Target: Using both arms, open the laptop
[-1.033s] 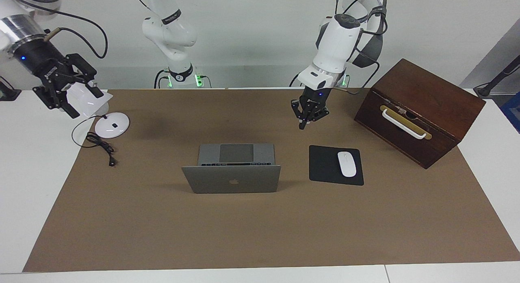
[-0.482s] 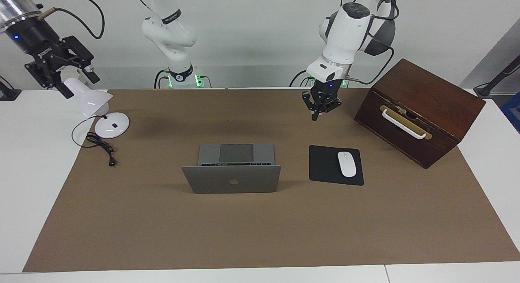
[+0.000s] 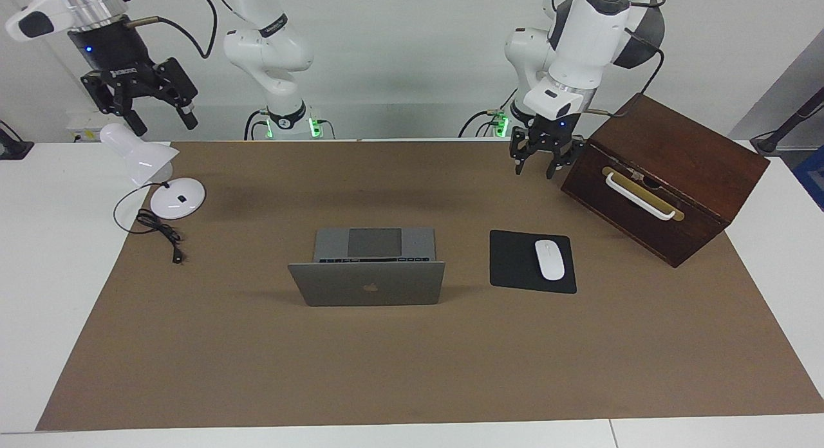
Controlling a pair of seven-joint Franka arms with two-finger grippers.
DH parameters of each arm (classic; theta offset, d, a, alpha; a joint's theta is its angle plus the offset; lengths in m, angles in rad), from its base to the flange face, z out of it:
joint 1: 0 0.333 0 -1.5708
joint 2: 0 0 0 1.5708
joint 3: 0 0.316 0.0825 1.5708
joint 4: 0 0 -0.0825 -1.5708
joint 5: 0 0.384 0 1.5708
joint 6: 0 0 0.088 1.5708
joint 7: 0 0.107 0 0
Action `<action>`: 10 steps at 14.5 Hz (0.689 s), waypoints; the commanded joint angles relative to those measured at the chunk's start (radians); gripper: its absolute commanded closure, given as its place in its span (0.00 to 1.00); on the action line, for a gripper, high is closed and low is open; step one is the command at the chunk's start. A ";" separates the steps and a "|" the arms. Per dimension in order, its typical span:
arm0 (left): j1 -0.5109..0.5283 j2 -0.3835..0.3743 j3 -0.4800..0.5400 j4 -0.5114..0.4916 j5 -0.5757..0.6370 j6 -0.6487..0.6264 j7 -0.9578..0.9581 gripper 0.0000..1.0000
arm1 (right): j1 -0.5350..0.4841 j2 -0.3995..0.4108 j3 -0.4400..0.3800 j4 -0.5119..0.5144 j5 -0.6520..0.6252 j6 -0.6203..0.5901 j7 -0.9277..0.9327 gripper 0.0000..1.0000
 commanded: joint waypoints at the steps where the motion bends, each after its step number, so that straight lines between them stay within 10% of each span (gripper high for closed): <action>1: 0.059 -0.026 -0.007 0.021 0.019 -0.071 0.082 0.00 | -0.003 -0.036 0.006 -0.056 -0.072 -0.016 0.012 0.00; 10: 0.249 -0.029 -0.006 0.103 0.018 -0.223 0.116 0.00 | -0.006 -0.081 0.009 -0.246 -0.125 0.022 -0.042 0.00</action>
